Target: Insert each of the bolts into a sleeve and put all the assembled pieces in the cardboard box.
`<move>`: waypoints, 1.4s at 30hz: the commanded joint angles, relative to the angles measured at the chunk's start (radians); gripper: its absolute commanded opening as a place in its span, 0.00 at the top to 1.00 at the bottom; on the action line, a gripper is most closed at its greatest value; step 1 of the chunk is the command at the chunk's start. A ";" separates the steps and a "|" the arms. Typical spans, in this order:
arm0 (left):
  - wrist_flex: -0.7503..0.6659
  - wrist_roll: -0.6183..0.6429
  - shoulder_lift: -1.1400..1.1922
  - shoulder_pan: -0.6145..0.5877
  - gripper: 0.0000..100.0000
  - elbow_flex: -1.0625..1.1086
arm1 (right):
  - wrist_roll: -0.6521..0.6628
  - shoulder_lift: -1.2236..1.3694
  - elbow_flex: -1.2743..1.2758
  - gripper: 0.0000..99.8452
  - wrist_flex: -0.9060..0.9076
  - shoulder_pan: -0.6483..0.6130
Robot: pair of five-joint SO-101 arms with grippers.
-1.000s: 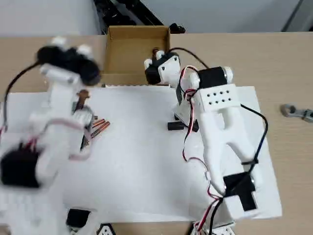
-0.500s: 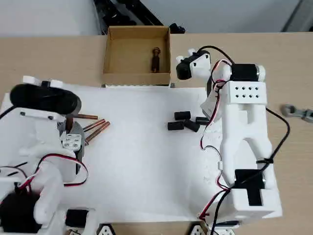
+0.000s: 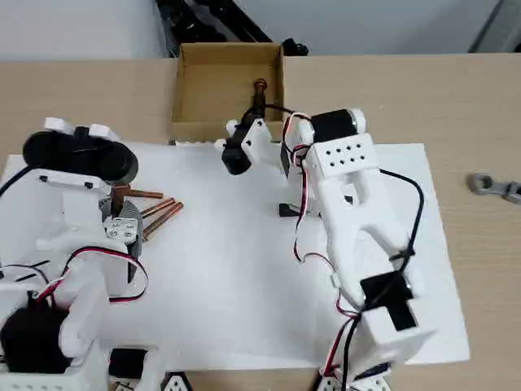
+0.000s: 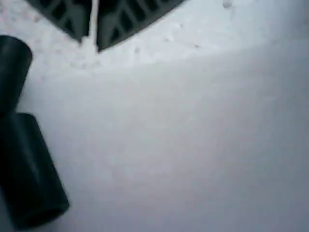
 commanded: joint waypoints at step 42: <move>-0.038 -0.055 0.094 -0.005 0.99 0.019 | 0.368 0.050 -0.043 0.87 0.005 0.260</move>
